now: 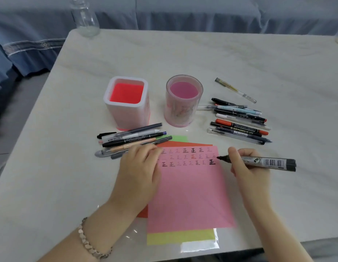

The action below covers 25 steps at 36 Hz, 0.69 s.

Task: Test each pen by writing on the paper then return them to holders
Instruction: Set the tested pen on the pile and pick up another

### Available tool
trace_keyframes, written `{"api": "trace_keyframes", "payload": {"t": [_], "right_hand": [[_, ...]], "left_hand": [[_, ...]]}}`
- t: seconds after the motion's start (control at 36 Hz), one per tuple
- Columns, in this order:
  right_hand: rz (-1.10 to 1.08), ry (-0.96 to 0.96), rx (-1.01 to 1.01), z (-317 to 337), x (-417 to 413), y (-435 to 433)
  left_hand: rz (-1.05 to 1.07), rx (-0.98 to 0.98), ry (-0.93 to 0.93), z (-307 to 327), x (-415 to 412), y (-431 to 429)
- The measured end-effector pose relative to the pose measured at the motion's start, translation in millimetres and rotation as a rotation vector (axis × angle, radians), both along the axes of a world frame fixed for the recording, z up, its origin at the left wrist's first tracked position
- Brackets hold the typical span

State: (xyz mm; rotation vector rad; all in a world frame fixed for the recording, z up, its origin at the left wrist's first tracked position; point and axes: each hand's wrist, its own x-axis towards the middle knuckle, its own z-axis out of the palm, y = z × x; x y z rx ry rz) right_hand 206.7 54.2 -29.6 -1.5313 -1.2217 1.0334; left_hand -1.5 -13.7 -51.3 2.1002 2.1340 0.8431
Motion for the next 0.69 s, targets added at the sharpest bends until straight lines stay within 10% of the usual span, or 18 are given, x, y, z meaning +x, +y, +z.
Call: {"api": "trace_keyframes", "payload": {"t": [0.47, 0.69], "right_hand": [[0.166, 0.088, -0.027, 15, -14, -12], [0.277, 0.297, -0.067, 37, -25, -22]], "left_hand": [[0.127, -0.341, -0.057, 13, -36, -16], [0.143, -0.308, -0.866, 45, -4, -16]]}}
